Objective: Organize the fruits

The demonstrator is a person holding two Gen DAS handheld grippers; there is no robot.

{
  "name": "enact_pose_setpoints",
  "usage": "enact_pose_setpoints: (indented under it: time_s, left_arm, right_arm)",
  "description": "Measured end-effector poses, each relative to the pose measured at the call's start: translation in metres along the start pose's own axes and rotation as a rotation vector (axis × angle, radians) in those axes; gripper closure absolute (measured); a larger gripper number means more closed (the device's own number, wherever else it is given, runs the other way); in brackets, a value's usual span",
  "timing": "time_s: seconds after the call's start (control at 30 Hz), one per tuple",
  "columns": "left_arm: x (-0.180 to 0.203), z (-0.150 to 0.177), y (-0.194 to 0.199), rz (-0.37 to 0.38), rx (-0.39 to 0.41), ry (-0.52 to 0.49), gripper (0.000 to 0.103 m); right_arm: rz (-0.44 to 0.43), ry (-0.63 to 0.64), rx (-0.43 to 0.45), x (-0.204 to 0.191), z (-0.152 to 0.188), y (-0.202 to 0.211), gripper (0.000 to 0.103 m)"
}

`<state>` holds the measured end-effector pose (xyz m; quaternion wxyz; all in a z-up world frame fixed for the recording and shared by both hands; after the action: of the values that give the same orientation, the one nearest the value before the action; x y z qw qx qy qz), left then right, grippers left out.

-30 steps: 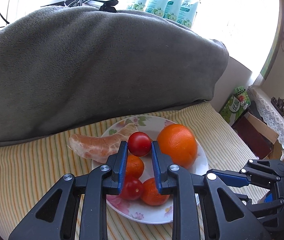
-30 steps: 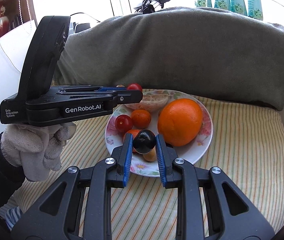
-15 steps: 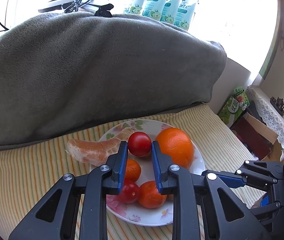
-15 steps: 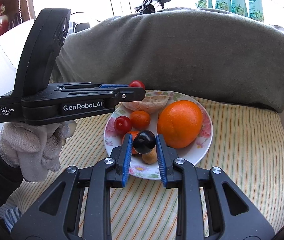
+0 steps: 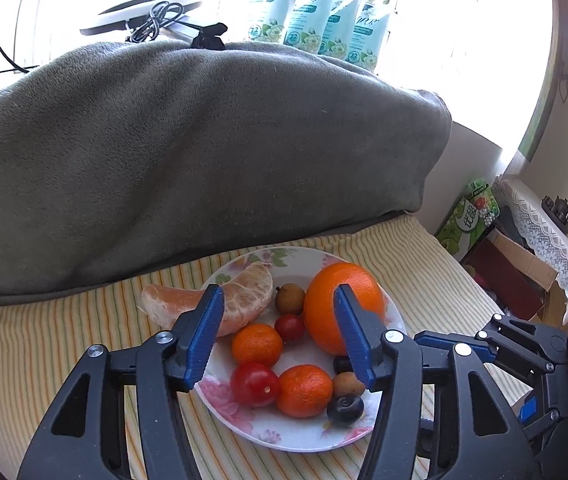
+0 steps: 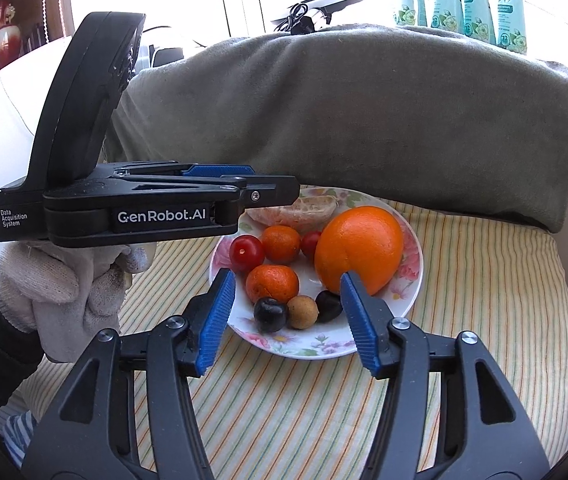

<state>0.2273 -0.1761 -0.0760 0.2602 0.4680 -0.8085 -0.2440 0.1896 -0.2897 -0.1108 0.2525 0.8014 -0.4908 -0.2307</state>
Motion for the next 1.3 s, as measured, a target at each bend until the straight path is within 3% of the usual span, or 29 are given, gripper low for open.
enact_pose_setpoints:
  time_s: [0.07,0.13,0.27,0.37,0.5,0.57,1.3]
  left_arm:
    - [0.000,-0.001,0.002,-0.002,0.002,0.001,0.037]
    - [0.000,-0.001,0.003,-0.014,0.008,0.002,0.031]
    - [-0.002,-0.001,0.005,-0.018,0.007,0.019,0.031]
    - [-0.003,0.000,0.006,-0.022,0.004,0.020,0.031]
    - [-0.002,0.002,0.008,-0.025,0.000,0.020,0.031]
    - [-0.002,0.003,0.009,-0.028,0.001,0.020,0.031]
    - [-0.006,0.009,0.019,-0.053,0.001,0.035,0.030]
  right_arm:
    - [0.003,0.006,0.001,-0.001,0.000,0.000,0.034]
    - [0.007,0.015,0.004,-0.003,0.001,0.001,0.033]
    - [0.016,0.020,0.005,-0.002,0.001,0.002,0.031]
    - [0.024,0.018,0.017,-0.002,0.001,0.005,0.016]
    - [0.044,0.019,0.021,-0.002,0.002,0.008,0.015]
    - [0.049,0.013,0.020,-0.001,0.001,0.009,0.009]
    - [0.158,-0.057,0.019,0.014,0.004,0.017,0.009]
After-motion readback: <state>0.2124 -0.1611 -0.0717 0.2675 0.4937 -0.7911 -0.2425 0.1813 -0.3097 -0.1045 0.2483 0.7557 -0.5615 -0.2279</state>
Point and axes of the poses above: each gripper's, at about its wrist camera, not at the fingertips, and y roughly against the way its jaws point, x to its right, z to its underside, the point moved 3 cm from there along -y, roughly the way its jaws point
